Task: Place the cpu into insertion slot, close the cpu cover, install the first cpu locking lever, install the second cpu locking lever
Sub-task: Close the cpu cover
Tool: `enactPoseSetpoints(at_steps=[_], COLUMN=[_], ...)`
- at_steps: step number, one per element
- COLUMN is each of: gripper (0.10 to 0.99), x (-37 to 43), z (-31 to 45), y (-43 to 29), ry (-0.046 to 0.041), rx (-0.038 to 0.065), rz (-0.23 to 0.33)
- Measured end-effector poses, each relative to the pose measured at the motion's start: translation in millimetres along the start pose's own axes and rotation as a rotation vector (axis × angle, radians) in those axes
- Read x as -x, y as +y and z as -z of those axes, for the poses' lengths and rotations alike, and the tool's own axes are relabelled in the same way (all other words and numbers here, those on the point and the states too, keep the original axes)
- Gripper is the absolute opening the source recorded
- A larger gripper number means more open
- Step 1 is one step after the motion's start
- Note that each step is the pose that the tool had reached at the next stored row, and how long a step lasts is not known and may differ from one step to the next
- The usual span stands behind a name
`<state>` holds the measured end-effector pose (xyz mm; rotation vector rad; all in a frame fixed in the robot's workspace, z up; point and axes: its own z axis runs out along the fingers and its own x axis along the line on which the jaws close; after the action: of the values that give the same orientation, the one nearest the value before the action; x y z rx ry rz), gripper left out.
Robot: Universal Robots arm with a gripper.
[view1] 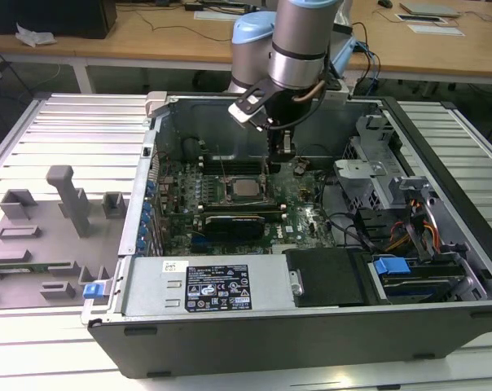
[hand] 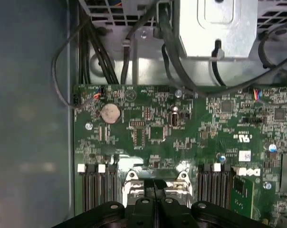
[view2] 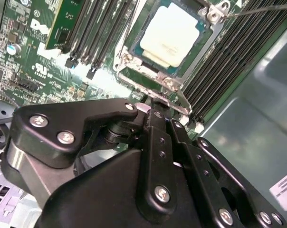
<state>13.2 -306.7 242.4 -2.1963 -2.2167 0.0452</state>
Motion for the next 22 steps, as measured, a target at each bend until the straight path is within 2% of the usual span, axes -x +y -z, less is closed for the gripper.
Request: enactPoseSetpoints(at_steps=[3, 5, 7, 10, 13, 22], gripper=[0.106, 0.106, 0.106, 0.106, 0.106, 0.106], x=[-0.6, -0.7, -1.0, -0.3, 2.7, 8.7], z=[-0.1, -0.2, -1.5, -4.7, -7.6, -12.3], y=[-3.2, -5.4, -16.4, -33.7, -45.3, -56.5], ry=[0.0000, -0.0003, -0.0002, -0.0004, -0.0006, -0.0005], rx=[0.002, 0.009, 0.041, 0.054, 0.055, 0.055], rz=[0.000, 0.000, 0.000, 0.000, 0.000, -0.001])
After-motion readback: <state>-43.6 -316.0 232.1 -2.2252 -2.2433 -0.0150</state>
